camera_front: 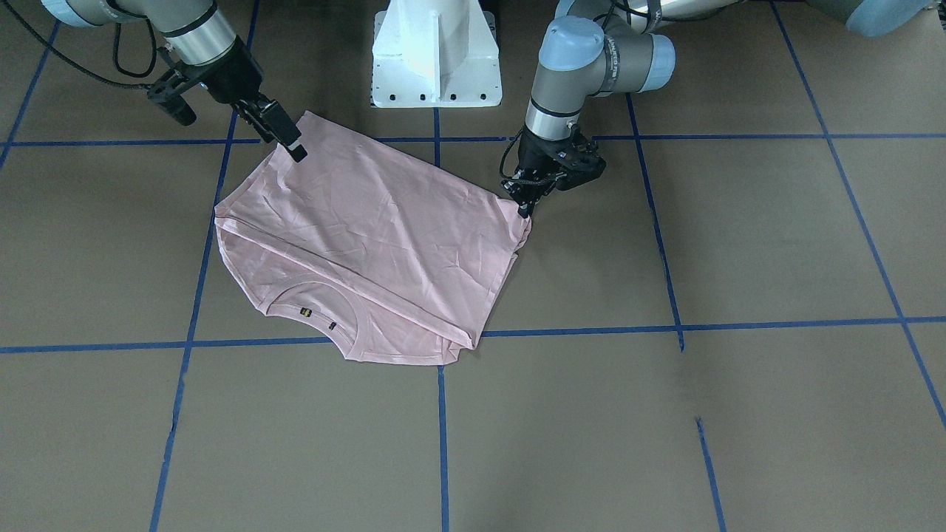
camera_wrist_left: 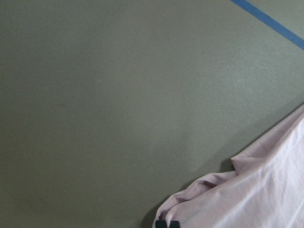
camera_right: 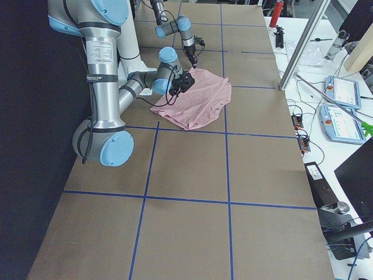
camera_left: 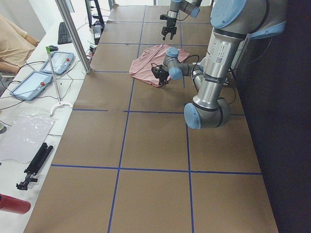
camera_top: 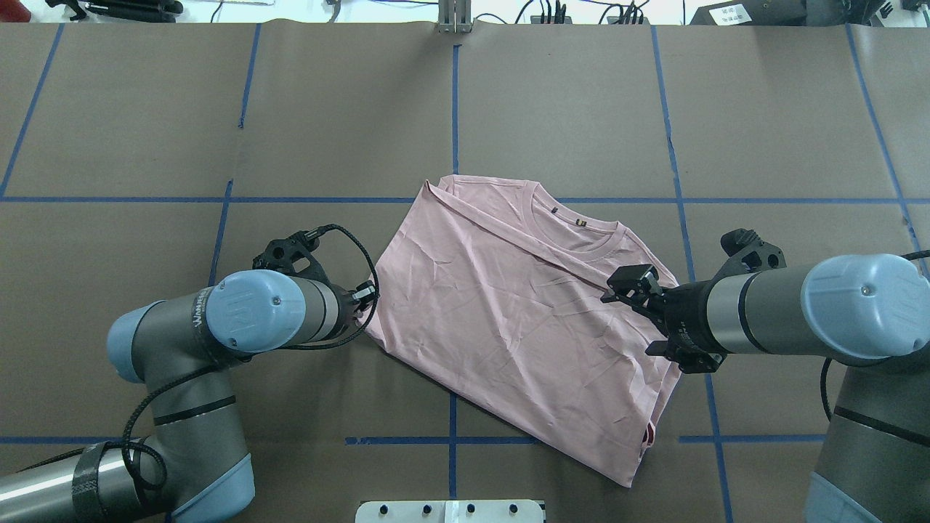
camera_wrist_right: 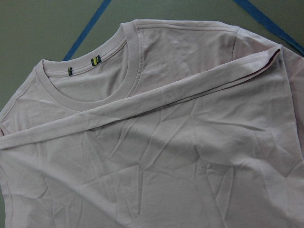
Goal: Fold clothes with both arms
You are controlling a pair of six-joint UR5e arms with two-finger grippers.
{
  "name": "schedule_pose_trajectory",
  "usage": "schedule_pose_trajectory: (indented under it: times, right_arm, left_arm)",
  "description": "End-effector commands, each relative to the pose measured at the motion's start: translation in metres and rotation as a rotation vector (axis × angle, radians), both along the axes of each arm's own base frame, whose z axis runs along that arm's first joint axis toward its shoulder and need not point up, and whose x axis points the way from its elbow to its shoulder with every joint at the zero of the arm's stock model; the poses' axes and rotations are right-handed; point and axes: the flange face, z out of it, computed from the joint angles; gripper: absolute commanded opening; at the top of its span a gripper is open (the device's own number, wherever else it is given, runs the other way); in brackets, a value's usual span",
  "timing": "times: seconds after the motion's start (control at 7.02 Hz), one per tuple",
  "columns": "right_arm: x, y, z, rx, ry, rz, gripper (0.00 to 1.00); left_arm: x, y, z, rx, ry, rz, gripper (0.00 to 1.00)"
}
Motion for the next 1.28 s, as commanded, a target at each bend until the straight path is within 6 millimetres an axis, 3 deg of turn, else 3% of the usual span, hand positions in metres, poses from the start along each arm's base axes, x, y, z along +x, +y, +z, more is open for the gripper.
schedule_pose_trajectory:
  times: [0.0, 0.14, 0.28, 0.43, 0.57, 0.71, 0.85, 1.0, 1.14]
  right_arm:
    - [0.004, -0.006, -0.003, 0.006, -0.005, 0.015, 1.0]
    - [0.006, -0.008, -0.003, 0.009, -0.004, 0.019, 1.0]
    - [0.007, -0.009, -0.003, 0.027, 0.001, 0.012, 1.0]
    - [0.009, -0.009, -0.005, 0.046, 0.001, 0.004, 1.0]
    - [0.009, -0.009, -0.006, 0.049, 0.0, 0.005, 1.0]
    - [0.01, -0.01, -0.006, 0.05, -0.001, 0.007, 1.0]
    - [0.01, -0.009, -0.006, 0.05, -0.001, 0.005, 1.0]
    - [0.008, -0.009, -0.012, 0.056, -0.012, 0.004, 1.0]
    - [-0.002, -0.011, -0.024, 0.068, -0.033, -0.002, 1.0]
  left_arm:
    - [-0.03, -0.03, -0.003, 0.055, -0.018, -0.028, 0.0]
    - [-0.056, -0.073, -0.003, 0.099, -0.036, -0.069, 0.0]
    - [-0.065, -0.133, -0.002, 0.116, -0.065, -0.134, 0.0]
    - [-0.056, -0.197, 0.003, 0.134, -0.055, -0.204, 0.0]
    - [-0.035, -0.246, 0.002, 0.181, -0.059, -0.279, 0.0]
    - [-0.018, -0.287, -0.005, 0.214, -0.1, -0.322, 0.0]
    - [-0.024, -0.323, -0.008, 0.228, -0.081, -0.362, 0.07]
    - [-0.024, -0.327, -0.008, 0.227, -0.086, -0.362, 0.52]
    - [-0.027, -0.323, -0.019, 0.243, -0.055, -0.359, 0.71]
